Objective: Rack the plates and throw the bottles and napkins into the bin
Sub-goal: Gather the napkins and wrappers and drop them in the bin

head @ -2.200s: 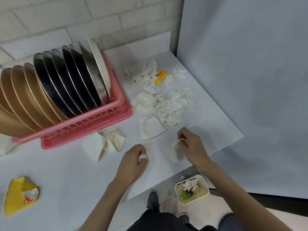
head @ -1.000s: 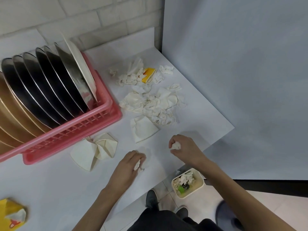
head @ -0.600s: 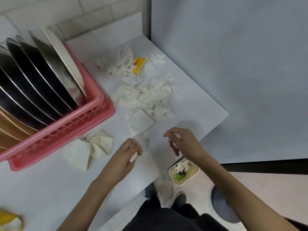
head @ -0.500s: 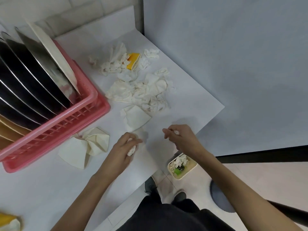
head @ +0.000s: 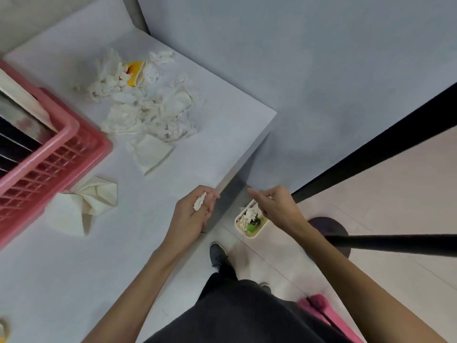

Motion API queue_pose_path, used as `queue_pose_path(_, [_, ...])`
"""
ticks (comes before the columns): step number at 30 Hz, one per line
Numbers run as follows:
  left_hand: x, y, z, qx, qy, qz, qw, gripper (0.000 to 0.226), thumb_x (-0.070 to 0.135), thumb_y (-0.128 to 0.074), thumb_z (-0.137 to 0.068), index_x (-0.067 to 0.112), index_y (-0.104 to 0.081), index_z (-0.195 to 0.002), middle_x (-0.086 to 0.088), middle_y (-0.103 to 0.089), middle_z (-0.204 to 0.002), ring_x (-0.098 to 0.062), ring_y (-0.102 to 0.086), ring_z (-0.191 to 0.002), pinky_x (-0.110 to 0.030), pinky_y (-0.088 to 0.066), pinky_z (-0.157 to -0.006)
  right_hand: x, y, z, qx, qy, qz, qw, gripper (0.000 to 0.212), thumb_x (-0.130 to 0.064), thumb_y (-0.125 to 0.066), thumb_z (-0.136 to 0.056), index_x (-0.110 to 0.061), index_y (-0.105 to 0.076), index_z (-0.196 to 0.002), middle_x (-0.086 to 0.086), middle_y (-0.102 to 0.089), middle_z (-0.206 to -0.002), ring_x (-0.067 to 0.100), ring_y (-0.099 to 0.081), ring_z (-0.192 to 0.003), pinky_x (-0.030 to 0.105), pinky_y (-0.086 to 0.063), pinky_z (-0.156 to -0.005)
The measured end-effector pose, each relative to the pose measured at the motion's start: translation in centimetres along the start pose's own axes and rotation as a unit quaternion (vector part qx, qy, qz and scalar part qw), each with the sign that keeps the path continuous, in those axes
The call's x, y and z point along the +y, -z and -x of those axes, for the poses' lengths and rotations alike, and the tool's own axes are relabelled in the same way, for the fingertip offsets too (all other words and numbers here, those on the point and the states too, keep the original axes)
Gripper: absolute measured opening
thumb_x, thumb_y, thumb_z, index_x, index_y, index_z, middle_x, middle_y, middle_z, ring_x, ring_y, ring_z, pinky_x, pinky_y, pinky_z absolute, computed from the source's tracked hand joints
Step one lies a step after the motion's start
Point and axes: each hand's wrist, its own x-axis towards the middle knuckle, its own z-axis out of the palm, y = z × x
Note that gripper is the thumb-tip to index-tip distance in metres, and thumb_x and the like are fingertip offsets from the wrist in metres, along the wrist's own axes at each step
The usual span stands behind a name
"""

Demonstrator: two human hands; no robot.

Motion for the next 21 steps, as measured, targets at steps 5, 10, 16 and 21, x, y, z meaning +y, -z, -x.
queue_pose_path(5, [-1.1, -5.8, 3.0, -0.032, 0.036, -0.045, 0.998, 0.043, 0.038, -0.045, -0.104, 0.026, -0.042, -0.063, 0.002, -0.039, -0.062, -0.009, -0.034, -0.055, -0.02, -0.03, -0.051, 6.5, 1.9, 4.7, 0.034, -0.042, -0.054, 0.997, 0.057, -0.038, -0.046, -0.102, -0.009, -0.051, -0.053, -0.005, -0.048, -0.046, 0.002, -0.043, -0.042, 0.017, -0.036, -0.048])
queue_pose_path(10, [-3.4, -9.9, 3.5, -0.015, 0.165, -0.024, 0.986, 0.054, 0.048, -0.035, -0.103, 0.021, -0.033, -0.057, 0.004, -0.033, -0.053, -0.009, -0.023, -0.047, -0.021, -0.02, -0.044, 11.7, 2.0, 8.4, 0.026, -0.055, -0.078, 0.995, 0.04, -0.019, -0.032, -0.091, -0.009, -0.048, -0.055, -0.007, -0.048, -0.049, 0.007, -0.039, -0.051, 0.02, -0.033, -0.049])
queue_pose_path(16, [-6.7, -12.3, 3.7, -0.04, 0.151, -0.098, 0.983, 0.043, 0.023, -0.042, -0.104, 0.028, -0.05, -0.062, 0.012, -0.043, -0.057, -0.006, -0.033, -0.05, -0.018, -0.027, -0.046, 16.1, 1.2, 8.9, 0.002, -0.071, -0.006, 0.997, 0.032, -0.01, -0.037, -0.097, -0.019, -0.066, -0.089, -0.001, -0.055, -0.075, 0.016, -0.05, -0.067, 0.029, -0.04, -0.063])
queue_pose_path(21, [-11.4, -12.7, 2.4, -0.082, 0.153, -0.106, 0.979, 0.027, 0.015, -0.043, -0.104, 0.011, -0.065, -0.089, 0.003, -0.052, -0.067, -0.001, -0.038, -0.048, -0.015, -0.03, -0.045, 18.7, -0.3, 7.4, 0.006, -0.069, 0.004, 0.998, 0.027, -0.011, -0.05, -0.097, -0.021, -0.067, -0.115, -0.007, -0.054, -0.086, 0.009, -0.052, -0.07, 0.018, -0.042, -0.065])
